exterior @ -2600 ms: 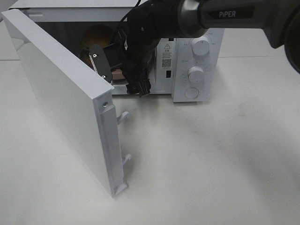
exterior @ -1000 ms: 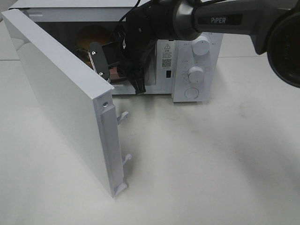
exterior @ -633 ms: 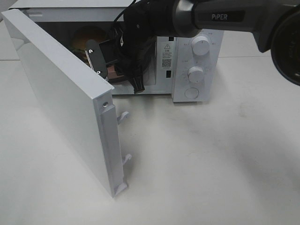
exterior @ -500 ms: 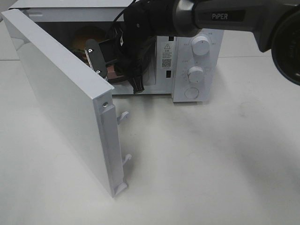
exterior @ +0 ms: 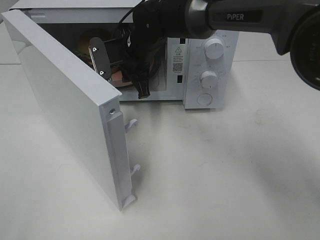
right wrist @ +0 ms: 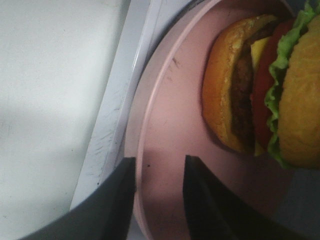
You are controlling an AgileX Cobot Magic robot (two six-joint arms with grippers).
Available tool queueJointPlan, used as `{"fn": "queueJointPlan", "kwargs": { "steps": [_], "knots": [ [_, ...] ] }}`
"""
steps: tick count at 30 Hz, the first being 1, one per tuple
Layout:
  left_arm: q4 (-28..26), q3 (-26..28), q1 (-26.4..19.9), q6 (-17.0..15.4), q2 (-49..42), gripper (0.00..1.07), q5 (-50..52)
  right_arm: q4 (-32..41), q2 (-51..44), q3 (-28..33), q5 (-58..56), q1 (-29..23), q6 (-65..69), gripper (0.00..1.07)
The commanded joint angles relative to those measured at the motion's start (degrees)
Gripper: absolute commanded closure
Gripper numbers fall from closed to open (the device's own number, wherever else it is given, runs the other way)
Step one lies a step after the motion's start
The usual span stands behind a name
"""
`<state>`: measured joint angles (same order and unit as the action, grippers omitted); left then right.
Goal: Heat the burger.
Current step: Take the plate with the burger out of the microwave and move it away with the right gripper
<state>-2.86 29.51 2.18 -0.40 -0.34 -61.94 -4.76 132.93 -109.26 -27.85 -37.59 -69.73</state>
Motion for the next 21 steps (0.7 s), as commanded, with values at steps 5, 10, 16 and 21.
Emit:
{"fn": "queueJointPlan", "kwargs": {
  "steps": [5,10,16,21],
  "knots": [
    [-0.23,0.06,0.06,-0.06,-0.23,0.07,0.46,2.06,1.32,-0.57,0.74,0.74,2.12,0.71],
    [-0.23,0.06,0.06,-0.06,-0.23,0.07,0.46,2.98,1.95,-0.57,1.66,0.86,2.06,0.71],
    [-0.23,0.06,0.06,-0.06,-0.23,0.07,0.46,3.50,2.81,-0.57,3.61,0.86,2.06,0.69],
    [-0.23,0.06,0.06,-0.06,-0.23,0.07,0.46,4.30,3.44,-0.57,5.04,1.09,2.06,0.70]
  ]
}}
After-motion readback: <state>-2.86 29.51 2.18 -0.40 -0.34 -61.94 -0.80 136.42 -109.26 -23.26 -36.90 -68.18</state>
